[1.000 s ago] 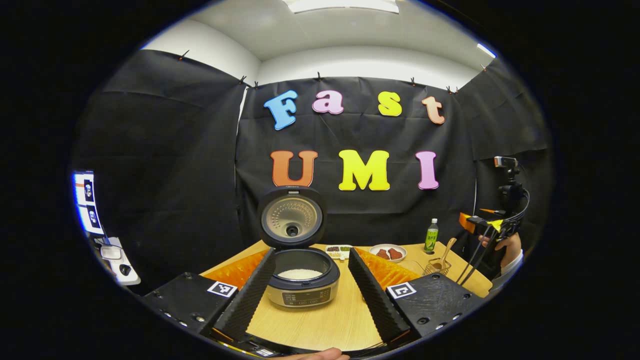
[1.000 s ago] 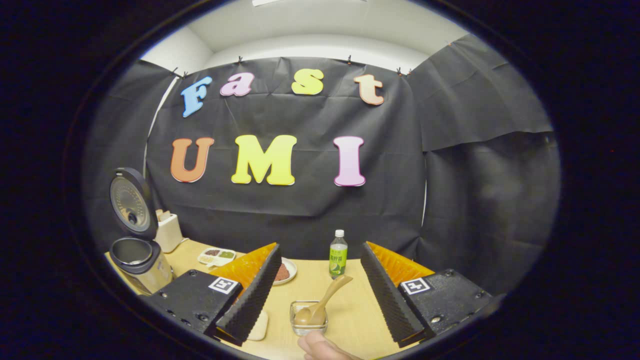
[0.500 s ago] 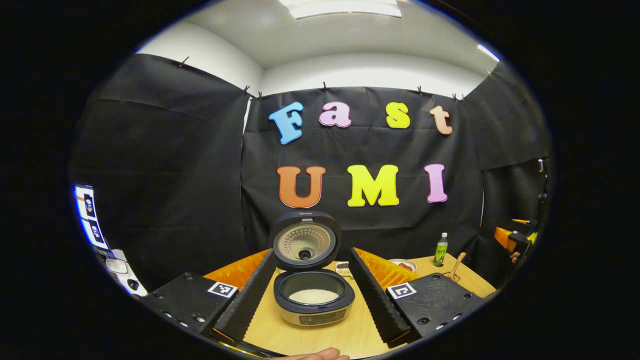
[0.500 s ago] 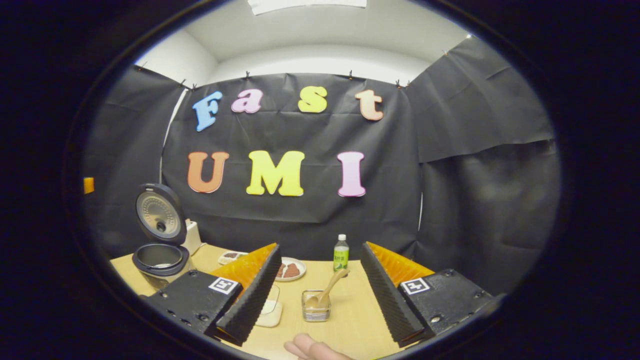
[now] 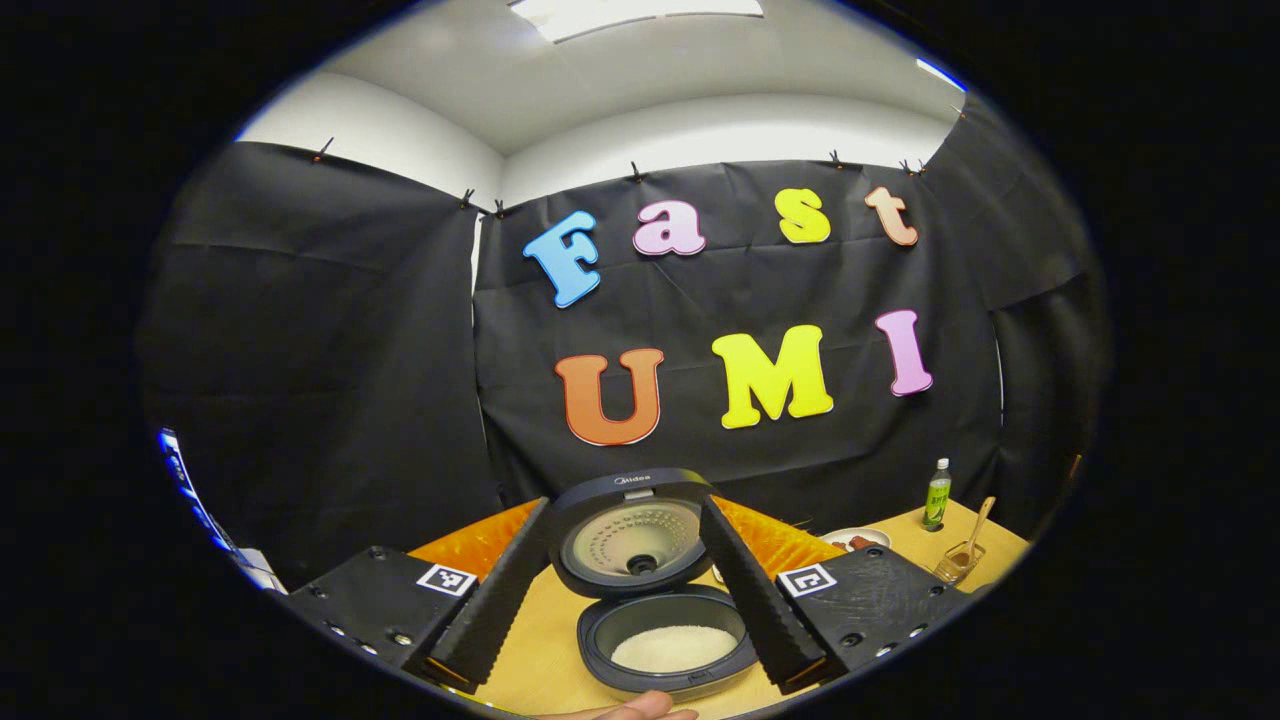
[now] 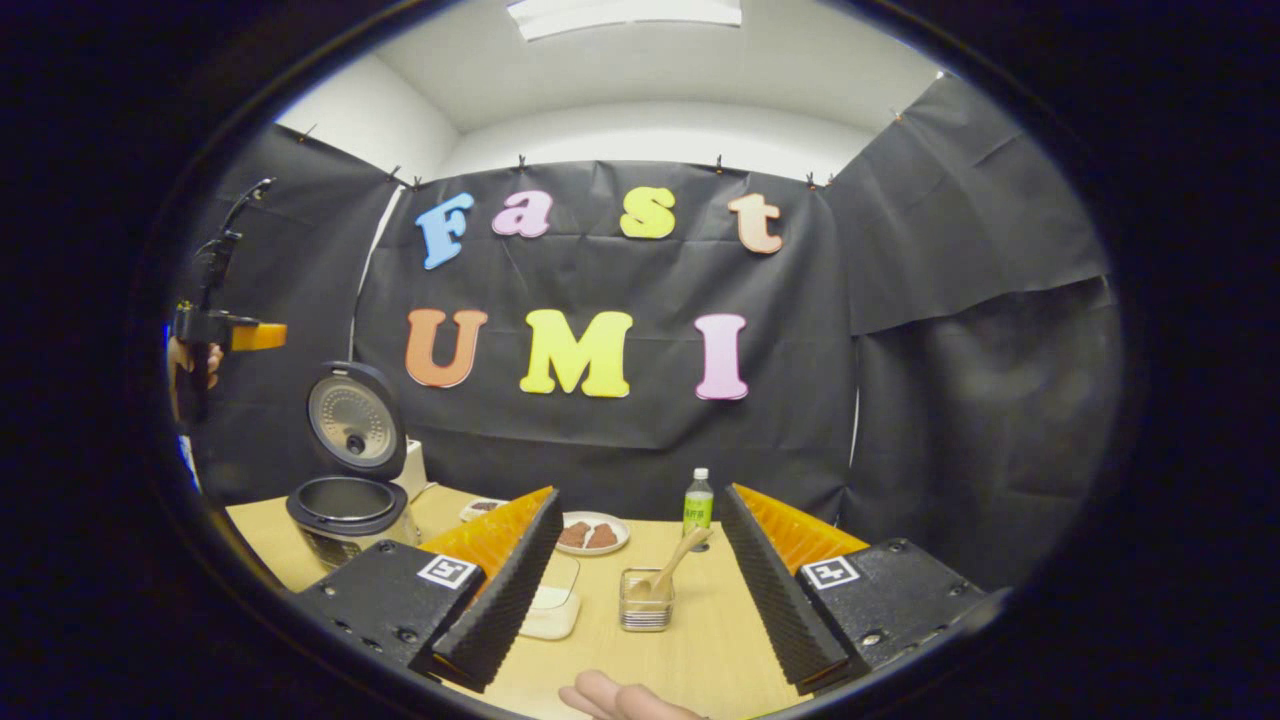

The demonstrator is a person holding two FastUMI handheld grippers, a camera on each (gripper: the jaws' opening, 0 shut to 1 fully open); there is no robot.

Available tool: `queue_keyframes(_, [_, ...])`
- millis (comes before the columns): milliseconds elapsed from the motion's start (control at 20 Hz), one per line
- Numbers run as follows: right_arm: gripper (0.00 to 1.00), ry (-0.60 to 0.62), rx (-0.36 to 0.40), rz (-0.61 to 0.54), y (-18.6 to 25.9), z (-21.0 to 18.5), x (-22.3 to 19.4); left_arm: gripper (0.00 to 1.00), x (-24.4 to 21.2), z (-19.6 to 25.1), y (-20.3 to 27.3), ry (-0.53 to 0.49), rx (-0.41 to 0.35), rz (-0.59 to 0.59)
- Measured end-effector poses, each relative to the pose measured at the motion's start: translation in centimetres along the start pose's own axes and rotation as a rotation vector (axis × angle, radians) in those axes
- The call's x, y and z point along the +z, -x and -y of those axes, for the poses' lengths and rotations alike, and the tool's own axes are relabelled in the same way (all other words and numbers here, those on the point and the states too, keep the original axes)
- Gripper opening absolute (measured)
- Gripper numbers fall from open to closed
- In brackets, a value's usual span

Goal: Close the left gripper, press the button to open the rice cooker; take a wooden spoon from the chopstick holder with the right hand, scoop a spoonful of rice and pour it into the rice cooker, then put the wooden spoon back into the chopstick holder.

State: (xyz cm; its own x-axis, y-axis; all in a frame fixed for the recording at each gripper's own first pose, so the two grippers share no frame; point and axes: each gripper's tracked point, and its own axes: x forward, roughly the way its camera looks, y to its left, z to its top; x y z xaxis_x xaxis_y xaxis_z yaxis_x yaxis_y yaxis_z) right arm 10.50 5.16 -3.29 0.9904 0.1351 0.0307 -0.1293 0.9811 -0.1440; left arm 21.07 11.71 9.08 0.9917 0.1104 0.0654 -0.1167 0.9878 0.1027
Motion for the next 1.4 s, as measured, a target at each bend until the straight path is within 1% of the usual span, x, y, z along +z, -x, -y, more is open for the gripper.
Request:
queue_keyframes(150, [1.0, -0.018, 0.025, -0.014, -0.5, 0.3, -1.1, 0.95, -0.4, -0.7, -4.0, -0.029, 0.027, 0.015])
queue_keyframes(200, [1.0, -0.024, 0.021, -0.026, -0.8, 0.7, -1.6, 0.95, -0.7, -0.8, -5.4, -0.023, 0.036, 0.01])
queue_keyframes(400, [1.0, -0.034, 0.009, -0.053, -1.4, 1.8, -3.1, 0.95, -1.3, 0.1, -11.2, 0.027, 0.015, 0.0])
queue_keyframes(550, [1.0, -0.041, -0.002, -0.05, -1.3, 2.9, -3.6, 0.96, -3.4, -0.7, -15.4, -0.015, 0.055, -0.04])
queue_keyframes(600, [1.0, -0.048, -0.013, -0.055, -1.4, 3.5, -3.9, 0.95, -3.7, -0.9, -16.5, -0.021, 0.065, -0.044])
queue_keyframes(650, [1.0, -0.053, -0.018, -0.06, -1.3, 3.9, -4.3, 0.95, -3.9, -1.0, -17.3, -0.005, 0.067, -0.043])
queue_keyframes(750, [1.0, -0.053, -0.024, -0.072, -1.3, 4.2, -5.0, 0.96, -4.0, -0.7, -18.5, 0.064, 0.056, -0.042])
queue_keyframes(800, [1.0, -0.047, -0.028, -0.081, -1.3, 4.4, -5.4, 1.0, -4.0, -0.6, -19.1, 0.099, 0.049, -0.043])
queue_keyframes(850, [1.0, -0.04, -0.03, -0.091, -1.3, 4.4, -5.7, 0.95, -4.3, -0.8, -19.6, 0.122, 0.053, -0.058])
queue_keyframes(900, [1.0, -0.038, -0.034, -0.098, -1.3, 4.5, -5.8, 0.96, -5.3, -1.1, -20.2, 0.134, 0.054, -0.092])
queue_keyframes(950, [1.0, -0.036, -0.038, -0.101, -1.3, 4.5, -5.8, 0.9, -5.1, -1.2, -20.5, 0.134, 0.054, -0.084])
queue_keyframes(1000, [1.0, -0.036, -0.041, -0.102, -1.3, 4.5, -5.7, 0.99, -5.3, -1.1, -21.0, 0.136, 0.05, -0.086])
queue_keyframes(1050, [1.0, -0.037, -0.039, -0.1, -1.1, 4.3, -5.6, 0.98, -5.3, -1.2, -21.2, 0.136, 0.051, -0.092])
queue_keyframes(1100, [1.0, -0.037, -0.038, -0.098, -1.0, 4.2, -5.5, 1.0, -5.3, -1.1, -21.2, 0.137, 0.05, -0.089])
queue_keyframes(1150, [1.0, -0.033, -0.038, -0.1, -0.7, 4.0, -5.4, 0.92, -5.3, -1.1, -21.1, 0.138, 0.05, -0.096])
queue_keyframes(1200, [1.0, -0.027, -0.041, -0.1, -0.4, 3.9, -5.5, 1.0, -5.4, -1.0, -20.7, 0.143, 0.049, -0.103])
queue_keyframes(1250, [1.0, -0.023, -0.044, -0.097, 0.0, 3.8, -5.3, 1.0, -5.5, -0.9, -20.3, 0.142, 0.047, -0.114])
queue_keyframes(1300, [1.0, -0.019, -0.047, -0.096, 0.4, 3.7, -5.0, 0.92, -5.7, -0.7, -19.8, 0.145, 0.045, -0.125])
queue_keyframes(1350, [1.0, -0.021, -0.05, -0.094, 0.9, 3.5, -4.8, 1.0, -5.8, -0.5, -19.2, 0.149, 0.043, -0.14])
queue_keyframes(1400, [1.0, -0.027, -0.052, -0.088, 1.5, 3.3, -4.5, 1.0, -5.9, -0.4, -18.7, 0.15, 0.041, -0.151])
